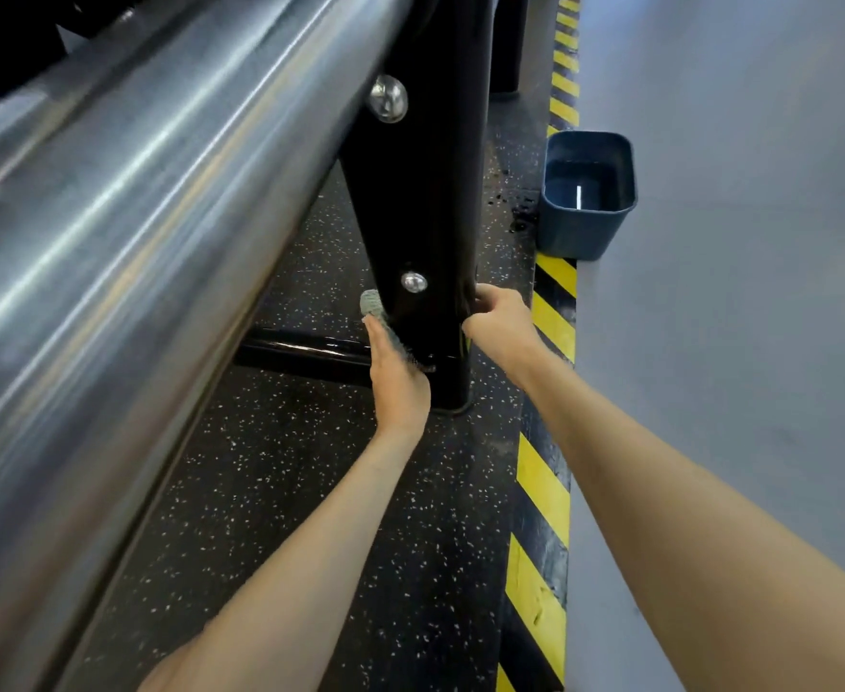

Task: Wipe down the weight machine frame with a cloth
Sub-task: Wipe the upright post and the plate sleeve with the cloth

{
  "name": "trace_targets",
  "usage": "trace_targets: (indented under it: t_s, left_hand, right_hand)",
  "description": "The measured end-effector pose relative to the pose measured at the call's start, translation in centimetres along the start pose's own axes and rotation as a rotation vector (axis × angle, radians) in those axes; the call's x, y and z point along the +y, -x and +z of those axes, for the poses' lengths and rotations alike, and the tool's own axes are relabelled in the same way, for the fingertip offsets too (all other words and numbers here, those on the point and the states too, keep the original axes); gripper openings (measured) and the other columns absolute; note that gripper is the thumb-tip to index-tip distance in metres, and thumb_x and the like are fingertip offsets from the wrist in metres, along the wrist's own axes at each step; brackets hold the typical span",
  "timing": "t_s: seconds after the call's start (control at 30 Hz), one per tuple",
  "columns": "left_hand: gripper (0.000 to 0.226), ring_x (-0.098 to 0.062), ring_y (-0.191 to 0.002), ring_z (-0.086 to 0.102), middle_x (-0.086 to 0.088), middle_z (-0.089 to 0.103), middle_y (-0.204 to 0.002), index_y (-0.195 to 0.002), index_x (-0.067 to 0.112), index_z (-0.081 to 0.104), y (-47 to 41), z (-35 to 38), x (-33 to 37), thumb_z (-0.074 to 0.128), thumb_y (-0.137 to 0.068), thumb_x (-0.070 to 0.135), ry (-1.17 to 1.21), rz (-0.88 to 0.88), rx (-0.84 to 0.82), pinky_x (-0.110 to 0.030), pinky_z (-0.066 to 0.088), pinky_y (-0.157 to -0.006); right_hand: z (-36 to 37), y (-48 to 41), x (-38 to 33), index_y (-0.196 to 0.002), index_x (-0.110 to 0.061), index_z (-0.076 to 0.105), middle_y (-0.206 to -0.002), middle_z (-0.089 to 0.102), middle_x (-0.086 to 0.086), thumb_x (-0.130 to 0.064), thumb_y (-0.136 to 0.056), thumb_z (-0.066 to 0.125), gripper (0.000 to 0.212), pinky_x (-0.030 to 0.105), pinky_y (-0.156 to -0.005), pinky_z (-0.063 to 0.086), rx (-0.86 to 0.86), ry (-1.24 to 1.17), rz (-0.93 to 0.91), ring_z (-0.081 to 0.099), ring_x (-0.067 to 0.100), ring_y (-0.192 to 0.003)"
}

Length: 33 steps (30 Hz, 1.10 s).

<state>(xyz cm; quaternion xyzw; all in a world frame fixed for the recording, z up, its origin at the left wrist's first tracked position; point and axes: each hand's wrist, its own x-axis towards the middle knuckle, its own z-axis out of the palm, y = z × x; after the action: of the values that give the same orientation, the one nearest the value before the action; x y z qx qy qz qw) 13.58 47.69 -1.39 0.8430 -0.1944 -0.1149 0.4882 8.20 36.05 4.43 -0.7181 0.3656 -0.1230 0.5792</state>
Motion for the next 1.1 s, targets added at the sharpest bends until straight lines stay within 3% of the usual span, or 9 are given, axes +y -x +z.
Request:
trace_targets:
  t_s: [0.13,0.23,0.3,0.37,0.5,0.7,0.9,1.0,1.1]
  left_hand:
    - [0.056,-0.026,-0.133,0.040,-0.014,0.040,-0.146,-0.153,0.018,0.012,1.6,-0.1,0.5,0.035,-0.102,0.013,-0.026,-0.167,-0.131,-0.034,0.032,-0.111]
    - [0.065,-0.016,-0.144,0.016,-0.007,0.013,-0.158,-0.153,0.008,0.004,3.9,1.1,2.2,0.037,-0.098,-0.002,0.002,-0.079,-0.016,-0.021,0.016,-0.117]
    - [0.073,-0.006,-0.142,-0.003,-0.001,-0.006,-0.157,-0.151,0.003,-0.003,4.9,2.4,2.4,0.040,-0.094,-0.011,-0.041,0.017,0.021,-0.002,-0.002,-0.108]
    - [0.076,-0.013,-0.144,-0.004,-0.010,-0.013,-0.158,-0.150,0.000,-0.003,5.2,3.7,0.8,0.044,-0.091,-0.013,-0.147,0.017,-0.003,0.005,-0.009,-0.098]
    - [0.072,-0.025,-0.147,0.005,-0.016,-0.008,-0.159,-0.150,-0.002,-0.003,5.7,4.4,-0.5,0.040,-0.093,-0.010,-0.151,-0.137,-0.162,-0.006,-0.002,-0.106]
    - [0.075,-0.019,-0.146,-0.007,-0.013,-0.018,-0.157,-0.148,-0.003,-0.012,5.8,5.8,1.7,0.039,-0.093,-0.010,-0.078,-0.110,-0.096,0.000,-0.009,-0.102]
    - [0.076,-0.022,-0.148,0.001,-0.015,-0.011,-0.159,-0.148,-0.002,-0.008,5.0,5.3,1.5,0.040,-0.090,-0.015,-0.082,-0.151,-0.088,-0.023,0.007,-0.118]
    - [0.081,-0.014,-0.145,-0.002,-0.008,-0.016,-0.159,-0.150,0.002,-0.010,5.9,5.4,3.0,0.041,-0.089,-0.016,-0.020,-0.044,-0.062,-0.013,0.005,-0.109]
    - [0.079,-0.019,-0.146,0.004,-0.013,-0.012,-0.159,-0.150,0.000,-0.006,6.4,5.5,1.4,0.044,-0.090,-0.012,-0.084,-0.056,-0.153,-0.017,0.009,-0.112]
  right_hand:
    - [0.3,-0.3,0.6,-0.120,-0.019,0.057,-0.111,0.065,0.005,0.002,-0.076,0.066,0.050,0.030,-0.082,0.045,-0.118,0.084,0.066,0.058,0.023,-0.105]
    - [0.2,-0.6,0.9,-0.118,-0.017,0.058,-0.115,0.065,0.000,-0.016,-0.073,0.082,0.051,0.033,-0.093,0.047,-0.143,0.047,0.032,0.059,0.017,-0.106]
    - [-0.1,-0.7,1.2,-0.121,-0.015,0.061,-0.115,0.067,-0.001,-0.022,-0.072,0.084,0.054,0.031,-0.094,0.048,-0.164,0.017,0.010,0.060,0.015,-0.106]
    - [-0.5,-0.8,1.7,-0.127,-0.015,0.060,-0.117,0.067,-0.001,-0.015,-0.075,0.081,0.056,0.027,-0.092,0.048,-0.216,-0.051,0.044,0.061,0.015,-0.109]
    - [-0.7,-0.9,2.4,-0.129,-0.015,0.059,-0.117,0.067,-0.001,-0.005,-0.078,0.076,0.055,0.030,-0.097,0.046,-0.223,-0.080,0.047,0.060,0.015,-0.111]
    - [0.0,-1.0,3.2,-0.119,-0.016,0.066,-0.108,0.071,-0.002,-0.015,-0.075,0.081,0.047,0.041,-0.098,0.050,-0.113,0.075,-0.095,0.065,0.016,-0.104]
    - [0.4,-0.6,3.3,-0.122,-0.015,0.064,-0.110,0.071,0.000,-0.017,-0.074,0.081,0.050,0.044,-0.098,0.049,-0.079,0.086,-0.101,0.065,0.018,-0.105]
    - [-0.1,-0.6,2.9,-0.121,-0.012,0.065,-0.112,0.070,0.001,-0.019,-0.073,0.082,0.051,0.042,-0.098,0.050,-0.108,0.116,-0.106,0.064,0.017,-0.107]
    - [-0.5,-0.4,2.6,-0.119,-0.010,0.065,-0.111,0.069,-0.001,-0.015,-0.075,0.081,0.047,0.038,-0.099,0.049,-0.129,0.122,-0.092,0.064,0.014,-0.106]
